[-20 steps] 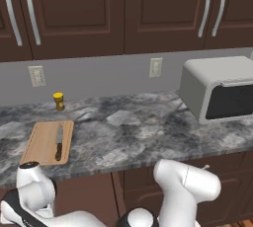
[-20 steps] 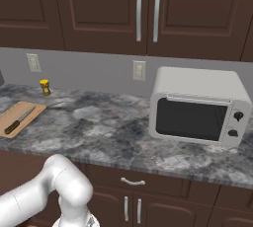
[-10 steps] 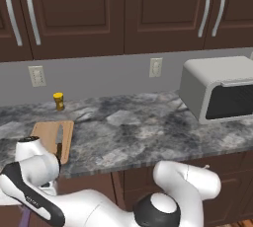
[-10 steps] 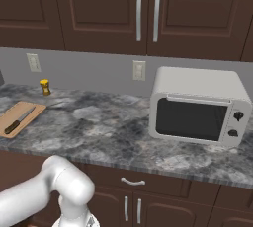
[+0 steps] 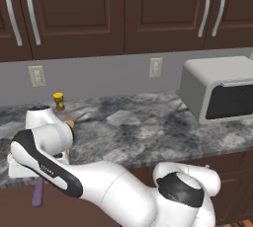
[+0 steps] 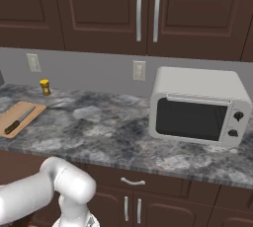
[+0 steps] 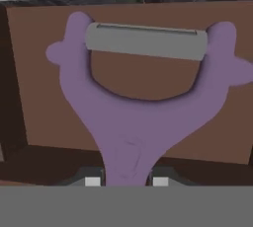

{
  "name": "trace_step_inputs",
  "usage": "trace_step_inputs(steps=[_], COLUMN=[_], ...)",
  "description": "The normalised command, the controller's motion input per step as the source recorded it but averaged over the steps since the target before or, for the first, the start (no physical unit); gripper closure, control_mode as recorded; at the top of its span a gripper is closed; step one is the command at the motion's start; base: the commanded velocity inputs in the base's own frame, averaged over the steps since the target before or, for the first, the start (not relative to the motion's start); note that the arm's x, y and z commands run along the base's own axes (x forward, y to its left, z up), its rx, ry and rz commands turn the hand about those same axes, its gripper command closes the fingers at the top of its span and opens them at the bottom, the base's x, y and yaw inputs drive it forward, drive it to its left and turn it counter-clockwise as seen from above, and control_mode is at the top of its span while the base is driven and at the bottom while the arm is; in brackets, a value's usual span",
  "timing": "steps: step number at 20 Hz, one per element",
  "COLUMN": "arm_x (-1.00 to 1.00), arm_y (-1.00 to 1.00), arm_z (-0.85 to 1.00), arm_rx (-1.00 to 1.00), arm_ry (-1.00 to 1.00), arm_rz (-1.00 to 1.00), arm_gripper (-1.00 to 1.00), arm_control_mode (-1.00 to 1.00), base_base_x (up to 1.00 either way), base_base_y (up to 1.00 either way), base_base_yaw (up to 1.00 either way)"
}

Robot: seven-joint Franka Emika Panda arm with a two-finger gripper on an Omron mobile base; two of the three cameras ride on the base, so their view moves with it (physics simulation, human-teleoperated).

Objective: Open the drawer on the left and place the cutting tools on the cutting board.

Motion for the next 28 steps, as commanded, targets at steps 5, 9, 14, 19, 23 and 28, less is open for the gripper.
trace_step_inputs(steps=[5,9,14,19,23,28], arm_x=[0.82,0.94,0.89,0.79,0.81,0.64], arm_y=[-0.47,-0.45,-0.04,0.01,0.14,0.28], arm_z=[0.19,0.10,0.01,-0.07,-0.11,0.00], arm_rx=[-0.01,-0.01,0.00,0.00,-0.05,-0.03], arm_ry=[-0.04,0.00,0.01,-0.01,0.00,-0.01], arm_rz=[0.00,0.00,-0.05,-0.06,-0.09,-0.11], arm_gripper=[1.00,1.00,1.00,1.00,1.00,1.00], arm_control_mode=[-1.00,-1.00,-1.00,-1.00,-1.00,-1.00], base_base_x=[0.00,0.00,0.00,0.00,0.00,0.00], base_base_y=[0.00,0.00,0.00,0.00,0.00,0.00], base_base_yaw=[0.00,0.00,0.00,0.00,0.00,0.00])
